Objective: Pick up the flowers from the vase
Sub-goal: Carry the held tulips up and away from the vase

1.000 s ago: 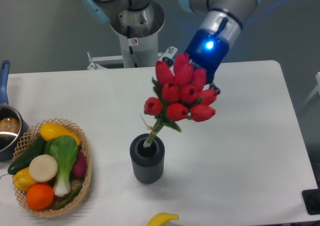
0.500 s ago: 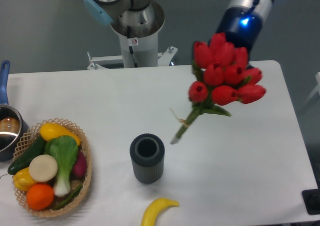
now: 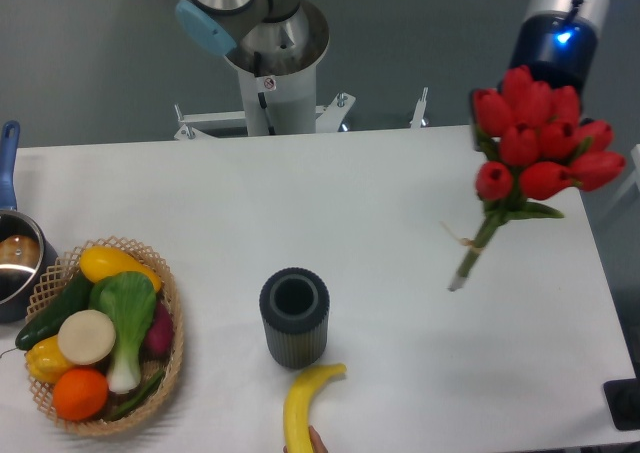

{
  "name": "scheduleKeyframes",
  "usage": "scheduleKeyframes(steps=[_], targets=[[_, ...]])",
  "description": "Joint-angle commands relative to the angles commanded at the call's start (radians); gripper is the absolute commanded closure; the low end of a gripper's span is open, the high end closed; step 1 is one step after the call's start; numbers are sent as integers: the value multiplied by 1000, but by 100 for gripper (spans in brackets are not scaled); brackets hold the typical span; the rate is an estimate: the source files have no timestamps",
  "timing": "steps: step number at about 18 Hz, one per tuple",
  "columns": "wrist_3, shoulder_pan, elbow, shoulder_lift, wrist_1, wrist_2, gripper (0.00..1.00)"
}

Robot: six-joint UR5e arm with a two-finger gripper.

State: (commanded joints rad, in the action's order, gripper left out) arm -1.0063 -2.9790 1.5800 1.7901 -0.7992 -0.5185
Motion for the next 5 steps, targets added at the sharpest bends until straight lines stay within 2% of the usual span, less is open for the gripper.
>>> scheduleKeyframes(steps=[5], targets=[[-17, -15, 12, 0, -2, -6, 68]])
